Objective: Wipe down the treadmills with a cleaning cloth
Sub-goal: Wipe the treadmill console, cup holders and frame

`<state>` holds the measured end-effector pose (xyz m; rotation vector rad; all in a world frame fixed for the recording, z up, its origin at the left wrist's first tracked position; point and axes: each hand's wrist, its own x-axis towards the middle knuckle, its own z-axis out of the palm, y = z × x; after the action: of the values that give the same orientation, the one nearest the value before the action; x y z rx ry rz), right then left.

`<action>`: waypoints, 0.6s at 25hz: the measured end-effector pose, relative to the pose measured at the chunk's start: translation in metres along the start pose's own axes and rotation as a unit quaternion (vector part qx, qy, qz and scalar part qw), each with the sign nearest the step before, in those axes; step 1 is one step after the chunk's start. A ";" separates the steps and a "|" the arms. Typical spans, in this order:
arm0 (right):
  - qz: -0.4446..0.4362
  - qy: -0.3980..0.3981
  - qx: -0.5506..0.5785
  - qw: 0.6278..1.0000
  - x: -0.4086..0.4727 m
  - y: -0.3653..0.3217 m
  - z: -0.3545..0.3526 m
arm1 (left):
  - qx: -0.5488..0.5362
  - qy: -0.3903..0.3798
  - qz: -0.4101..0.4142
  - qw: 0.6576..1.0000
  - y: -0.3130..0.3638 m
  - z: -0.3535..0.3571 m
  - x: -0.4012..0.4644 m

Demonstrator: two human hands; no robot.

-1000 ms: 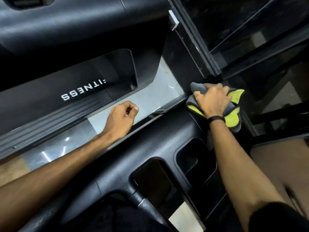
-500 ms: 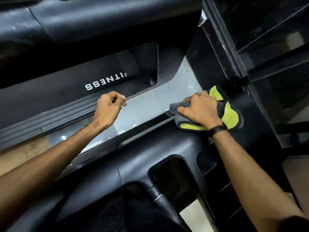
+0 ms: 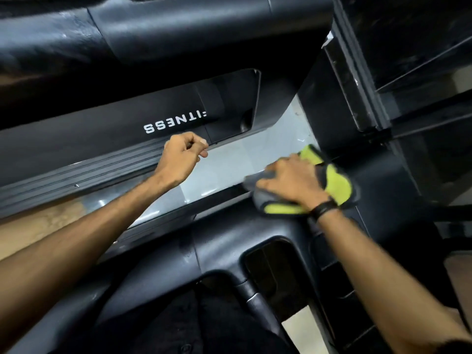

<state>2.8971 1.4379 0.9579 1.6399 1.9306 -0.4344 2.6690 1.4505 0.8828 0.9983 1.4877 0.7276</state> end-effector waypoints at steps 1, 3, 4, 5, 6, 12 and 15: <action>0.061 -0.029 -0.028 0.997 0.017 0.022 -0.006 | 0.003 0.006 -0.002 1.000 -0.002 0.000 -0.003; 0.085 -0.071 -0.055 0.992 0.040 0.013 -0.004 | 0.015 0.003 -0.007 1.000 -0.005 0.003 -0.010; 0.052 -0.076 -0.062 0.994 0.045 -0.015 0.005 | 0.019 -0.005 -0.007 1.000 -0.004 0.006 -0.014; 0.002 -0.074 -0.053 0.996 0.042 -0.053 0.016 | 0.022 -0.016 -0.006 1.000 -0.002 0.011 -0.016; -0.062 -0.048 -0.025 0.997 0.029 -0.091 0.028 | 0.023 -0.025 -0.004 0.999 0.000 0.015 -0.017; -0.074 0.090 -0.002 0.993 -0.028 -0.028 0.019 | 0.025 -0.014 0.010 1.000 0.006 0.010 -0.012; 0.121 0.099 -0.057 0.986 -0.003 0.045 0.000 | 0.041 -0.016 0.008 0.999 0.003 0.018 -0.016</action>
<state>2.9410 1.4443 0.9646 1.8706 1.8245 -0.0654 2.6868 1.4362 0.8902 1.0806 1.4921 0.6636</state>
